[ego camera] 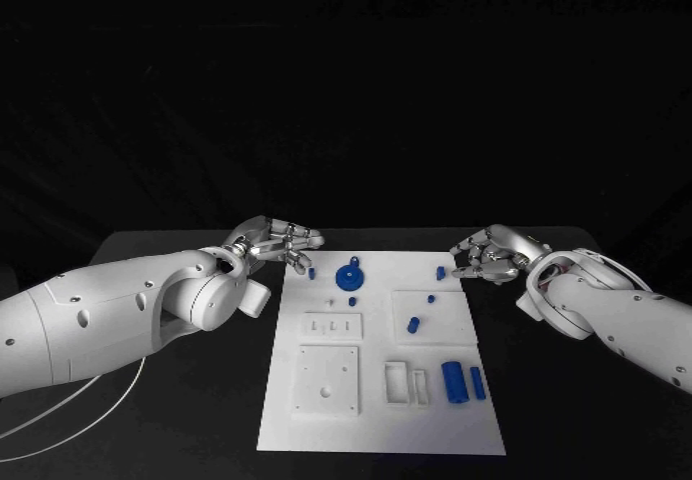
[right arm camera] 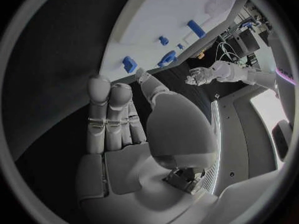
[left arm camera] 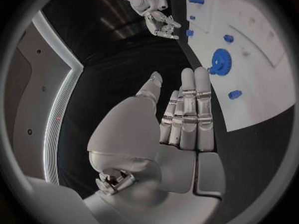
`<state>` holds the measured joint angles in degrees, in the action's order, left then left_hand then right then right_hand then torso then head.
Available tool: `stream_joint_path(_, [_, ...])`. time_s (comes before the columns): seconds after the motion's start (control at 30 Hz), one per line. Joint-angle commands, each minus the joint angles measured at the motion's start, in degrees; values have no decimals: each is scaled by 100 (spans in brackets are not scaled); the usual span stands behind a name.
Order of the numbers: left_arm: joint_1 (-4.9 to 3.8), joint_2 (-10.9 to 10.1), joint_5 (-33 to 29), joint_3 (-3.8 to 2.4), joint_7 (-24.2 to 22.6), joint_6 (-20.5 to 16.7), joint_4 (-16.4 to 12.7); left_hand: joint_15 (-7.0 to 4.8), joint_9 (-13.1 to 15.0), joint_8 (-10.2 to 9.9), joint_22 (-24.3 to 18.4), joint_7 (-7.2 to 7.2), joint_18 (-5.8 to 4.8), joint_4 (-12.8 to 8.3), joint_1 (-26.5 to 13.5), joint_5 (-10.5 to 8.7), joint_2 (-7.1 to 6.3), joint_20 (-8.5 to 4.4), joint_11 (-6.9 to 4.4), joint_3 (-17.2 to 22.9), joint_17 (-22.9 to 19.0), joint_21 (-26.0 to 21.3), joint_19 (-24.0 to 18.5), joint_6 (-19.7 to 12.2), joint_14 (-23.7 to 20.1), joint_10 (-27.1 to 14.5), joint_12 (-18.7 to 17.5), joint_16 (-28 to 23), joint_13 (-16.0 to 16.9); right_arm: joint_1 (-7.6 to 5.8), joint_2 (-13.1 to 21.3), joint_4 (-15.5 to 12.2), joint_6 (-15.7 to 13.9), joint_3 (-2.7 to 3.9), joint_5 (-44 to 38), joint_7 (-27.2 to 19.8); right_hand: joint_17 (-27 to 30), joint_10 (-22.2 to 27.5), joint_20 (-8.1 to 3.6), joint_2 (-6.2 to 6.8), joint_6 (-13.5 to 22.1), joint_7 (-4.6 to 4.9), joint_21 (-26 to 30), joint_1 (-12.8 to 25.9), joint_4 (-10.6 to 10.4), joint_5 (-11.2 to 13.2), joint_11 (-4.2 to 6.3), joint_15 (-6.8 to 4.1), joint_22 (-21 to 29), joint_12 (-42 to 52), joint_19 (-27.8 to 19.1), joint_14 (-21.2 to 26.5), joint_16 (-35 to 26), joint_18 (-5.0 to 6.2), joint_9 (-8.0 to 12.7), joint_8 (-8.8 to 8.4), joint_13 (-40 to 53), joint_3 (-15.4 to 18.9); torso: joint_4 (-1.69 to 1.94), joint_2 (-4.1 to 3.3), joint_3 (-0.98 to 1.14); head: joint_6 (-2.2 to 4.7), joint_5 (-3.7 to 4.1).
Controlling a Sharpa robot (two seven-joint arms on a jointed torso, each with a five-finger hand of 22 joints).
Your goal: Assemble the parts on the task board
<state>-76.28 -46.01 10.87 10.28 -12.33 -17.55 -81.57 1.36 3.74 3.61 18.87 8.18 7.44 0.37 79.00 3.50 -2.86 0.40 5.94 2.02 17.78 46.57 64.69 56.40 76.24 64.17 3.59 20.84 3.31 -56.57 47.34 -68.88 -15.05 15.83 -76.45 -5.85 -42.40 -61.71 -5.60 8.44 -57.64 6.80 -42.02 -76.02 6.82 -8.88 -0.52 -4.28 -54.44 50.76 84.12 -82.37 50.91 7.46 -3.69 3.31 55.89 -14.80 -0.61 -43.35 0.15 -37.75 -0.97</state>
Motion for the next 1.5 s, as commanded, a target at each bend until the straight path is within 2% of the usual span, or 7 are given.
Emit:
stream_joint_path(0.03, [-2,19,12,-3,-100,86,6,-10,1,0,-5,13,66,-15,28,7,12,-12,-3,2,-7,-26,-30,-5,-13,-28,-23,-23,7,38,-61,120,108,3,165,-277,-10,36,41,15,92,12,36,-36,16,-40,-21,36,-14,-15,218,2,-30,-26,9,24,-10,22,10,-16,27,-9,0])
stream_joint_path(0.1, [-2,25,12,-3,-100,88,12,-12,1,-1,-10,15,67,-17,27,4,11,-15,-1,6,-8,-32,-17,-10,-1,-36,-23,-21,7,64,-104,187,118,3,190,-296,-11,38,44,21,121,14,42,-30,14,-44,-23,37,-21,-14,218,3,-31,-22,10,22,-11,39,10,-24,38,-6,-5])
stream_joint_path(0.47, [-1,53,12,-3,-94,100,25,-12,1,-1,-10,15,67,-17,27,4,11,-15,-1,6,-8,-32,-17,-10,-1,-36,-23,-21,7,158,-309,457,167,3,232,-343,-22,48,51,-26,133,18,66,-24,15,-51,-26,41,-71,-4,223,5,-29,-9,8,25,-13,72,19,-13,15,-47,-35])
stream_joint_path(0.93, [-1,68,14,-3,-79,108,29,-12,1,-1,-10,15,67,-17,27,4,11,-15,-1,6,-8,-32,-17,-10,-1,-36,-23,-21,7,197,-470,622,217,3,240,-360,-49,-23,44,-161,-34,-3,26,83,11,-84,-7,29,-190,112,244,-8,-11,-14,6,25,69,52,15,-7,14,-54,-72])
stream_joint_path(1.13, [-1,77,14,-3,-72,111,29,-12,1,0,-16,20,65,-20,32,7,14,-16,1,13,-6,-40,-6,-15,-1,-47,-23,-18,7,199,-509,642,275,3,219,-334,-168,-523,34,-217,-220,-36,-211,177,41,-18,8,24,-443,1027,250,9,58,-68,6,24,945,-104,11,-7,20,-53,-73])
stream_joint_path(1.2, [-1,79,14,-3,-70,110,31,-12,1,0,-16,20,65,-20,32,7,14,-16,1,13,-6,-40,-6,-15,-1,-47,-23,-18,7,199,-520,648,294,3,212,-332,-189,-532,34,-248,-253,-42,-209,156,75,135,11,23,-468,1032,245,13,56,-69,6,23,984,-174,11,-9,17,-58,-86])
stream_joint_path(1.5, [-2,76,18,-4,-60,108,32,-12,1,0,-16,20,65,-20,32,7,14,-16,1,13,-6,-40,-6,-15,-1,-47,-23,-18,7,199,-563,678,311,3,190,-322,-229,-551,23,-341,-444,-88,-192,201,129,256,39,11,-532,997,248,5,35,-82,-3,26,1039,-277,11,-9,15,-74,-98])
